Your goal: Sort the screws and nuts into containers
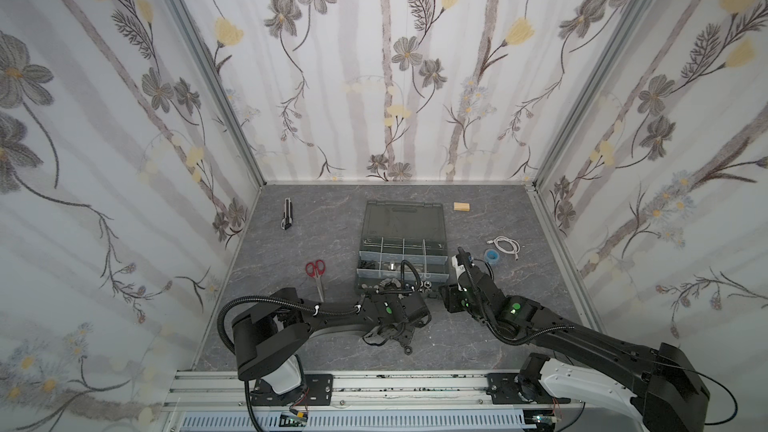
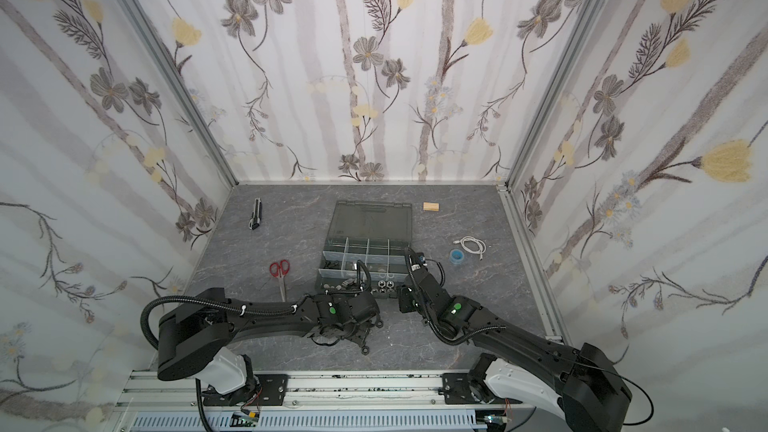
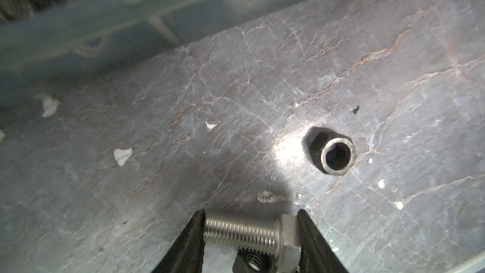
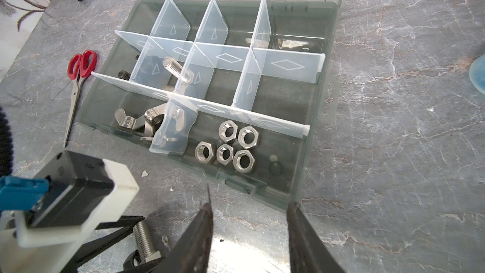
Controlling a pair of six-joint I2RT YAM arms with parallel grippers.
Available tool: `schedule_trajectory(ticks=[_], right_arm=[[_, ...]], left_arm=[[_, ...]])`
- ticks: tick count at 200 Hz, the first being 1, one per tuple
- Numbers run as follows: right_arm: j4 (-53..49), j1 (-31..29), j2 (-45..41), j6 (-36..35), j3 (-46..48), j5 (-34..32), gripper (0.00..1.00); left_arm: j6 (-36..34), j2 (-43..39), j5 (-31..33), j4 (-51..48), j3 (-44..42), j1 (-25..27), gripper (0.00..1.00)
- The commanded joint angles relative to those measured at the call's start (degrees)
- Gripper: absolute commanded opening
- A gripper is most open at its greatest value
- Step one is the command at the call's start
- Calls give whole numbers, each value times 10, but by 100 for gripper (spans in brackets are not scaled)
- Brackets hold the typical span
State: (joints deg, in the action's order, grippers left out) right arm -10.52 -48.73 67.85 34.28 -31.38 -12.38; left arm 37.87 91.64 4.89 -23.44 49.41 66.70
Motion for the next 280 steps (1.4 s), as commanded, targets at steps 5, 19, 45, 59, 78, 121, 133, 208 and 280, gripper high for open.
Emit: schedule_trajectory(ticks=[5, 19, 45, 59, 78, 121, 133, 208, 280], right_arm=[[8, 0, -7, 7, 1, -12, 47], [6, 0, -12, 8, 3, -14, 47], [2, 0, -22, 9, 4, -21, 47], [-1, 1, -26, 9, 4, -22, 47], [-2, 0, -29, 13, 4, -25, 47], [-7, 0, -33, 22, 10, -21, 47], [-8, 0, -38, 24, 13, -21, 46], [-11, 3, -47, 22, 14, -28, 47], [-12, 4, -43, 24, 10, -28, 47]], left_arm=[[1, -15, 23, 1, 23, -22, 48], [-9, -23, 31, 1, 42, -40, 48], [-39, -28, 43, 2, 83, -89, 48], [-58, -21, 56, 3, 104, -119, 48], [-85, 5, 61, 6, 138, -166, 48], [-127, 84, 54, 14, 220, -224, 48], [-130, 99, 51, 14, 234, -228, 48], [-126, 113, 56, 16, 234, -230, 62], [-122, 91, 67, 17, 214, -232, 71]])
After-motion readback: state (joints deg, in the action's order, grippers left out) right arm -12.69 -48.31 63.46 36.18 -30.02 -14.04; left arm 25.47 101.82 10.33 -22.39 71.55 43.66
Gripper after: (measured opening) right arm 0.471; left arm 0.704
